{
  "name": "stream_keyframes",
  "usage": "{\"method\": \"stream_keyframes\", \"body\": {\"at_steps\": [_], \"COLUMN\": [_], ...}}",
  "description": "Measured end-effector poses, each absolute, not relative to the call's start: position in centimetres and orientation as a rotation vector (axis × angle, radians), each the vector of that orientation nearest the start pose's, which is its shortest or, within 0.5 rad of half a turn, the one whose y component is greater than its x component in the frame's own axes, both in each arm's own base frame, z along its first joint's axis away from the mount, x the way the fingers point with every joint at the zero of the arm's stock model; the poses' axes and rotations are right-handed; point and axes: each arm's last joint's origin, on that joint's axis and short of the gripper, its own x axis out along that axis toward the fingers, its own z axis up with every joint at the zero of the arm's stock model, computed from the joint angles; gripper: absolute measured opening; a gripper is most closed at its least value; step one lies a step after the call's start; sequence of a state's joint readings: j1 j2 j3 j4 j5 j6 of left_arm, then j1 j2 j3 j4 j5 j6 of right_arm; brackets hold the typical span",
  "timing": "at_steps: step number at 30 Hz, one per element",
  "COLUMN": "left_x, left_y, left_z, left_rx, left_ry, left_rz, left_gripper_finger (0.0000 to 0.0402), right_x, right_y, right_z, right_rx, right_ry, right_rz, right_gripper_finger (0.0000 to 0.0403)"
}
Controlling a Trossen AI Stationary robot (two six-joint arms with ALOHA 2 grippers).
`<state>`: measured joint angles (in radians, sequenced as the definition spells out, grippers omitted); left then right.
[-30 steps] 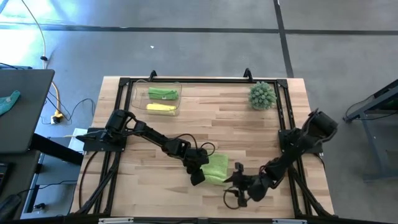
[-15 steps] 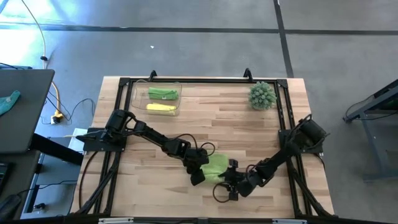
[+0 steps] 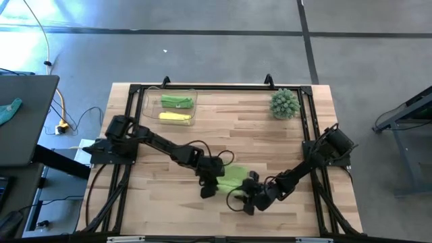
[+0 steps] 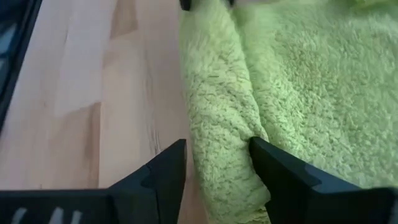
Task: Roll microfiber towels into tight, uniform cylinder then place into a basket
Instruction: Roll the light green microfiber cloth
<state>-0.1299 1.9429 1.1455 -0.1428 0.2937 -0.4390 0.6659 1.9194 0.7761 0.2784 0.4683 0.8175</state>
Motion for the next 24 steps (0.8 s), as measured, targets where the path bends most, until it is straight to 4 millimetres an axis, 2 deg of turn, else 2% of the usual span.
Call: {"method": "stream_keyframes", "body": {"at_steps": [8, 12, 15, 19, 24], "left_x": [35.6, 35.4, 35.5, 35.7, 36.1], "left_y": [-6.0, -8.3, -10.6, -13.0, -14.2], "left_z": [15.8, 16.7, 16.4, 15.6, 14.6], "left_rx": [-0.148, -0.082, 0.06, 0.3, 0.401], "left_ry": [1.115, 1.057, 0.992, 0.887, 0.812], "left_rz": [-0.02, -0.087, -0.135, -0.05, 0.03], "left_gripper_finger": [0.0133, 0.0133, 0.0133, 0.0133, 0.0133], "right_x": [26.4, 26.3, 26.2, 26.2, 26.2], "right_y": [19.3, 19.3, 19.4, 19.4, 19.4], "right_z": [8.2, 8.1, 8.1, 8.1, 8.1], "right_rx": [0.491, 0.561, 0.612, 0.666, 0.68], "right_ry": [0.745, 0.745, 0.745, 0.743, 0.744], "right_rz": [-0.187, -0.209, -0.223, -0.241, -0.242], "right_gripper_finger": [0.0129, 0.0109, 0.0095, 0.0079, 0.0073]}}
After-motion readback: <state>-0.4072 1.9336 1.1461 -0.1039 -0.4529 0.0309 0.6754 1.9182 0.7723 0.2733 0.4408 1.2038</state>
